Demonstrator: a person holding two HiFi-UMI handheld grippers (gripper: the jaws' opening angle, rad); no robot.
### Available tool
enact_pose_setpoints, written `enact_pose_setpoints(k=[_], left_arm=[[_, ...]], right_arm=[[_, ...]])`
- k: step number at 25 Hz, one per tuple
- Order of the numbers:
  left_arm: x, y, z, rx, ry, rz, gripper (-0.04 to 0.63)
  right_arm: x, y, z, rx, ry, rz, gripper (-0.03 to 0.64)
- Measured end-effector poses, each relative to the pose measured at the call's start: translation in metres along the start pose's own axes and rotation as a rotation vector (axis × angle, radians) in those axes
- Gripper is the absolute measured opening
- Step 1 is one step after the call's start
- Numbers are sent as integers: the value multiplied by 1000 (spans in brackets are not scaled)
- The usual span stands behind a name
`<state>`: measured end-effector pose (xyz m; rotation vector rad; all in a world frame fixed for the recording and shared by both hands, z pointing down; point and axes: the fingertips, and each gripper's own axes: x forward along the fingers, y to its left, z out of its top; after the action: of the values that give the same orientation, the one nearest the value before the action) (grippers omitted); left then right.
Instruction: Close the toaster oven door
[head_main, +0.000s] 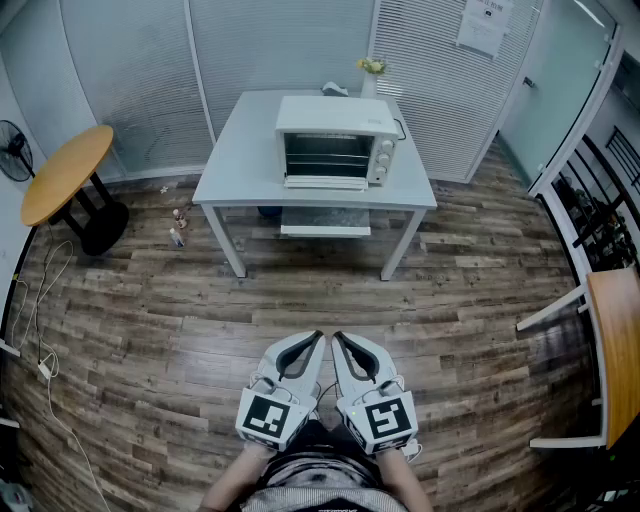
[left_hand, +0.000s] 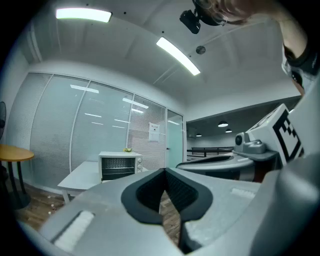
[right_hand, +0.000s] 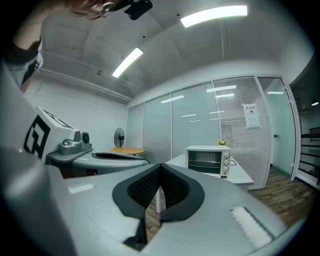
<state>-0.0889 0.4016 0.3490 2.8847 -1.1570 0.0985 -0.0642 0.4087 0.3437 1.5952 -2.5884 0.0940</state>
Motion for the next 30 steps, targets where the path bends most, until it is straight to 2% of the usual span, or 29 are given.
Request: enact_pose_setpoints(k=[3, 6, 9, 12, 19, 22, 25, 28, 30], left_arm=[[-2, 1, 1, -41, 7, 24, 5], [-2, 2, 0, -35, -11, 23, 5], [-2, 5, -1, -46, -11, 38, 61], [-5, 7, -3, -76, -2, 60, 111], [-2, 14, -7, -70, 18, 64, 115], [2, 17, -10, -94, 15, 64, 115], [10, 27, -12, -65, 21, 65, 115], [24, 40, -12, -78, 22, 79, 115], [32, 54, -13, -42, 22, 85, 115]], right_arm=[[-1, 1, 0, 4, -5, 1, -2], [-2, -1, 1, 13, -10, -4, 1], [-2, -4, 0, 14, -11, -13, 70], [-5, -5, -2, 18, -8, -21, 89], [-3, -14, -10, 26, 17, -31, 90], [6, -17, -12, 24, 21, -24, 89], [19, -20, -11, 20, 22, -8, 89], [37, -28, -10, 21, 22, 10, 89], [52, -34, -11, 24, 21, 20, 89]])
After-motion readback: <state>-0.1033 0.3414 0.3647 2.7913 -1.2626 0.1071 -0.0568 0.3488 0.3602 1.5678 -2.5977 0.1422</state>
